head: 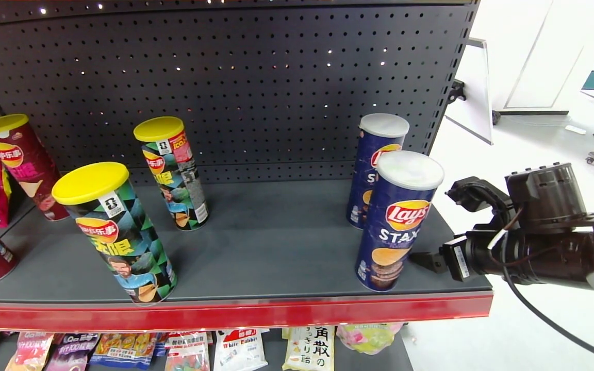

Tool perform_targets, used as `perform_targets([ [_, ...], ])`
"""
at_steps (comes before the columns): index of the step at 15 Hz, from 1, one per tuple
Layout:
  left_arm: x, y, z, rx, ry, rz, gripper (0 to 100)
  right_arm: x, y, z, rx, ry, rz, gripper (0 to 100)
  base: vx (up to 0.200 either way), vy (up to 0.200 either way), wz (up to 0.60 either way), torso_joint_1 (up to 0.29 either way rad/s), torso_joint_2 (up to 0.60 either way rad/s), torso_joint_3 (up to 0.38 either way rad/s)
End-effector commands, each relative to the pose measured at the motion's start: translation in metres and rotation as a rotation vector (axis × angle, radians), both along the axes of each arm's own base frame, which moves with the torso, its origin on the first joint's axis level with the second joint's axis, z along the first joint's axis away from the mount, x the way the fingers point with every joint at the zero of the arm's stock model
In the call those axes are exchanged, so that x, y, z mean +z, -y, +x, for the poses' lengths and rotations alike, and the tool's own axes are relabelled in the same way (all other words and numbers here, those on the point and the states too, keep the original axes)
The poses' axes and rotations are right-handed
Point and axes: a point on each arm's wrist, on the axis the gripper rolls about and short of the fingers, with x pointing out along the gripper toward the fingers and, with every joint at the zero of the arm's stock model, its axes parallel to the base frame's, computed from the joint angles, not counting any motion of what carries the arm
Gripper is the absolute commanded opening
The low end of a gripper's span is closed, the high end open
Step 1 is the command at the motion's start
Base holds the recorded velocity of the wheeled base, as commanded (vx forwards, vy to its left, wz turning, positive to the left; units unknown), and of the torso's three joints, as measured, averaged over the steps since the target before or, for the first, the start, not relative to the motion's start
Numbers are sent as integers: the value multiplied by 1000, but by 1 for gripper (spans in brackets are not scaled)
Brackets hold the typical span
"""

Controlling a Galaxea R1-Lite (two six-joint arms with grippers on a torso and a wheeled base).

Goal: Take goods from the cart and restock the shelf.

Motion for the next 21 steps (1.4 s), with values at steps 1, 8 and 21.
perform_targets([
  [1,0,0,0,1,-2,0,100,0,-4,-3,18,-1,-1,100,0,0,0,0,0,0],
  [8,0,0,0,1,0,0,100,1,-15,-10,51,9,-8,100,0,0,0,0,0,0],
  [21,0,0,0,1,-2,0,100,3,-24,-12,81,18,-10,100,0,0,0,0,0,0],
])
